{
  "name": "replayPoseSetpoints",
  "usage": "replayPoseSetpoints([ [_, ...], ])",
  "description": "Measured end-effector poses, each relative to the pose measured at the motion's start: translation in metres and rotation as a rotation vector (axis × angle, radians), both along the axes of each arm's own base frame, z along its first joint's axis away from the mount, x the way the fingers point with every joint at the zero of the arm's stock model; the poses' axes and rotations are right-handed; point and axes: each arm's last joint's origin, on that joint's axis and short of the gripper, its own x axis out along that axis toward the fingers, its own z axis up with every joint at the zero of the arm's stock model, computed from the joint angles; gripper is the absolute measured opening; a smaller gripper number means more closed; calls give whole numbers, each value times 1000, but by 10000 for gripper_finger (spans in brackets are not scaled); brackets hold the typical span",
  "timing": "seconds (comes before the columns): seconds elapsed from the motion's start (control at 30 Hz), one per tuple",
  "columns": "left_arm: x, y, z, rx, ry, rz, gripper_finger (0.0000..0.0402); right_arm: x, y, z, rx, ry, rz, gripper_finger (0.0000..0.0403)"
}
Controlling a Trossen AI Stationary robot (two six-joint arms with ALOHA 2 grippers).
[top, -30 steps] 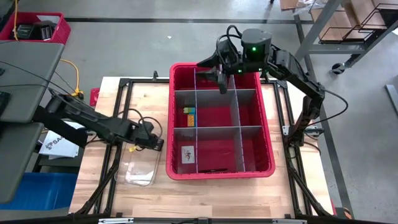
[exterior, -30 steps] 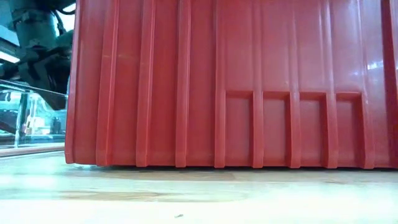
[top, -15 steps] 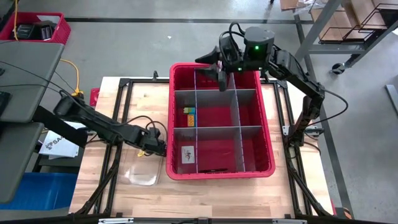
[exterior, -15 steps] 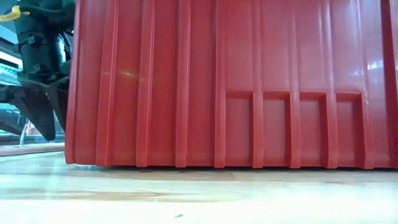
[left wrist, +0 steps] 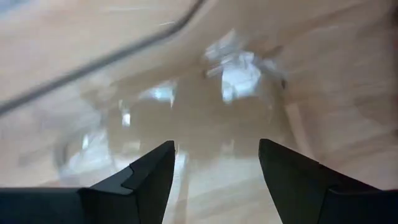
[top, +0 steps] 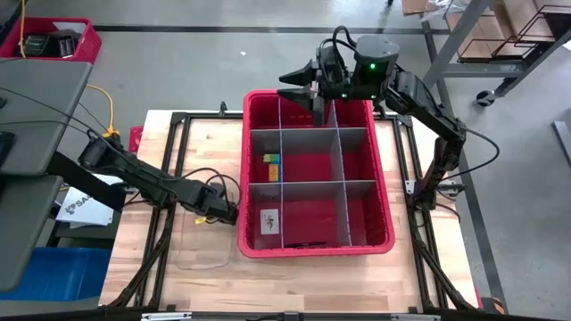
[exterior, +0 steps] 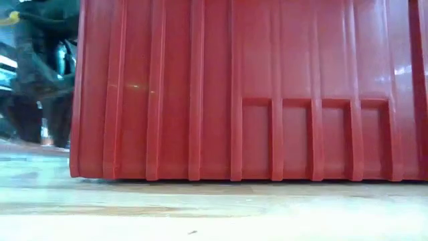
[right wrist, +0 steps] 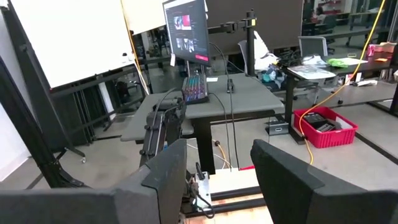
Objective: Sort blocks
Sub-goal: Put the brown pencil into the bin
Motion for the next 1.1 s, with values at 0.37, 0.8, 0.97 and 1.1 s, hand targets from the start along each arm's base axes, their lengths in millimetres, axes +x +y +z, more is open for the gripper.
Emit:
replayPoseSetpoints([
  [0.37, -30, 18, 30, 116, -8, 55, 230, 0, 0, 0, 0, 0, 0, 177],
  [0.8, -33, 14, 24, 90, 38, 106, 230, 0, 0, 0, 0, 0, 1, 177],
  [0.97, -29, 8, 12, 70, 123, 109, 230, 0, 0, 0, -1, 0, 1, 177],
  [1.1, -28, 3, 2, 61, 171, 146, 230, 0, 0, 0, -1, 0, 1, 177],
])
